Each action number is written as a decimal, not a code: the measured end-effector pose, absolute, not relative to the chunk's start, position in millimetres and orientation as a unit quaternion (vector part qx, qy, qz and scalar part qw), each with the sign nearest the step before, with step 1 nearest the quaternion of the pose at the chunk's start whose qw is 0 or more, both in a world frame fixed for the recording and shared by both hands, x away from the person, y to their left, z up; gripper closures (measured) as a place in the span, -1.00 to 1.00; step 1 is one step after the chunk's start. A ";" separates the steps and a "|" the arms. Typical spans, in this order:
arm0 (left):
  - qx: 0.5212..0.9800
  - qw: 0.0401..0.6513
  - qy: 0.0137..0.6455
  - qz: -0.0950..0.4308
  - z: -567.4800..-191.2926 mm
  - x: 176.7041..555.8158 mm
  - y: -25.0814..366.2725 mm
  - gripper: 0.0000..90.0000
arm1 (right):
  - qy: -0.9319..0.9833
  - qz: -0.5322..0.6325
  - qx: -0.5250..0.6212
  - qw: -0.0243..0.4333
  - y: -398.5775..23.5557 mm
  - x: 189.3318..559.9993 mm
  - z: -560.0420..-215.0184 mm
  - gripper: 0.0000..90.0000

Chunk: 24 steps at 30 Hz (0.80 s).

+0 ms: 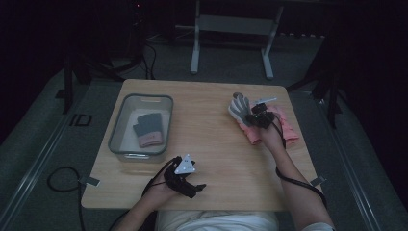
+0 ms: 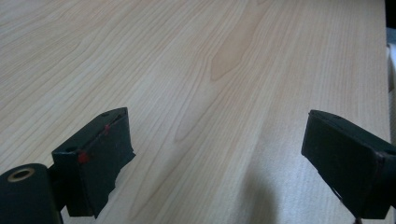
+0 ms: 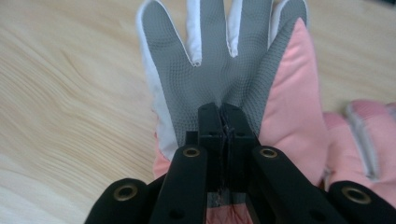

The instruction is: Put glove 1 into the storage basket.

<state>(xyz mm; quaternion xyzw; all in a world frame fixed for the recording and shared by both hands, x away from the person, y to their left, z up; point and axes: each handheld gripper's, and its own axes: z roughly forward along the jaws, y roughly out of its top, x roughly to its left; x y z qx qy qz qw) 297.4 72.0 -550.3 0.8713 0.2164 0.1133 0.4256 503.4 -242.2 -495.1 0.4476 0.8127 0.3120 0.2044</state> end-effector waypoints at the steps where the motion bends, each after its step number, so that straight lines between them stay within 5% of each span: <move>1: 0.870 0.426 0.218 0.117 -550.4 297.8 72.5 -0.82 | 0.808 0.321 0.449 0.206 -240.8 499.9 -488.3 0.96; 12: 0.875 0.413 0.221 0.121 -551.2 297.8 72.2 -0.82 | 0.739 0.386 0.492 0.250 -214.1 435.0 -425.1 0.96; 24: 0.877 0.402 0.219 0.148 -549.9 295.1 72.9 -0.86 | 0.702 0.368 0.553 0.255 -179.8 395.7 -449.2 0.96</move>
